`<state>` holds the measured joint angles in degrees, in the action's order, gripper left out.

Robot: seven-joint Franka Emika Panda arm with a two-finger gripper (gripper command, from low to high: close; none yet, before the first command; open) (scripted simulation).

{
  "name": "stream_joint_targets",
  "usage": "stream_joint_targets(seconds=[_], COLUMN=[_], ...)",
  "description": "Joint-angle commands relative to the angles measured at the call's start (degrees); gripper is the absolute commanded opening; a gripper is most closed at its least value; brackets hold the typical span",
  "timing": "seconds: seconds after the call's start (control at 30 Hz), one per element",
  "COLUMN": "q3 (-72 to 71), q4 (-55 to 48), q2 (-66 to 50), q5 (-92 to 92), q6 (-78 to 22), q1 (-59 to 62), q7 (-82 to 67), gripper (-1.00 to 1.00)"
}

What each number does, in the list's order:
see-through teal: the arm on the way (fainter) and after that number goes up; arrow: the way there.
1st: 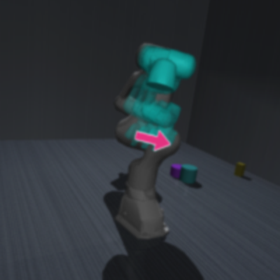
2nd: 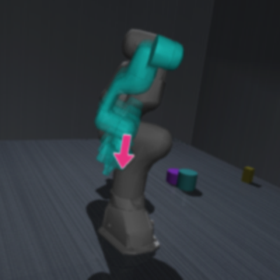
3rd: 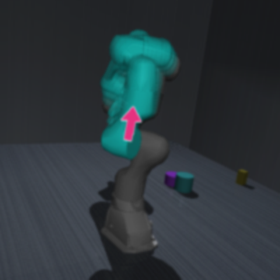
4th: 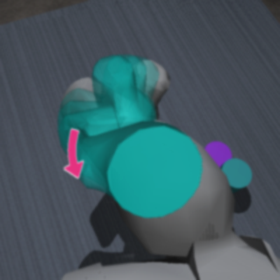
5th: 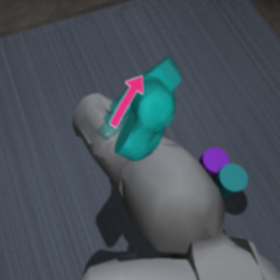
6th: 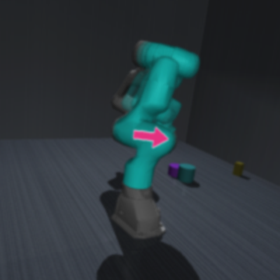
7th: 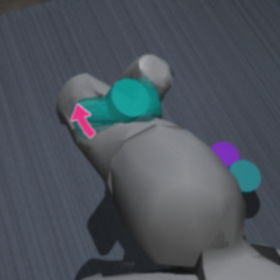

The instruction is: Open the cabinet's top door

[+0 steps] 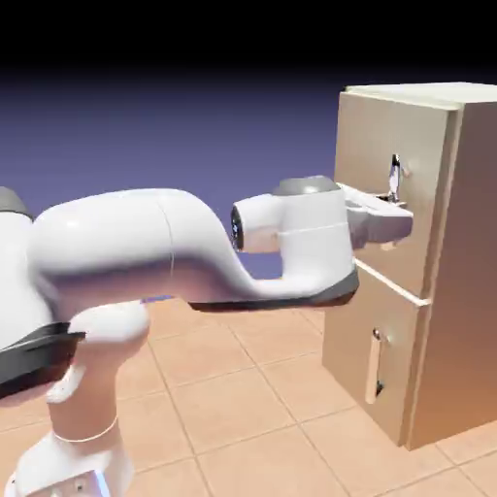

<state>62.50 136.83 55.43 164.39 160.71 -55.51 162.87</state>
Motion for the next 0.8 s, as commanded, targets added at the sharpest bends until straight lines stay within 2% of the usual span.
stream_joint_targets(seconds=[0.0, 0.47, 0.77], q3=[-0.9, -28.8, -47.4], q4=[0.0, 17.8, 23.1], q2=[-1.4, -4.4, -3.7], q5=[0.8, -21.5, -36.9], q6=[0.2, -15.5, -19.5], q1=[1.1, 28.1, 42.0], q7=[2.5, 2.8, 3.1], gripper=[-1.0, -1.0, -1.0])
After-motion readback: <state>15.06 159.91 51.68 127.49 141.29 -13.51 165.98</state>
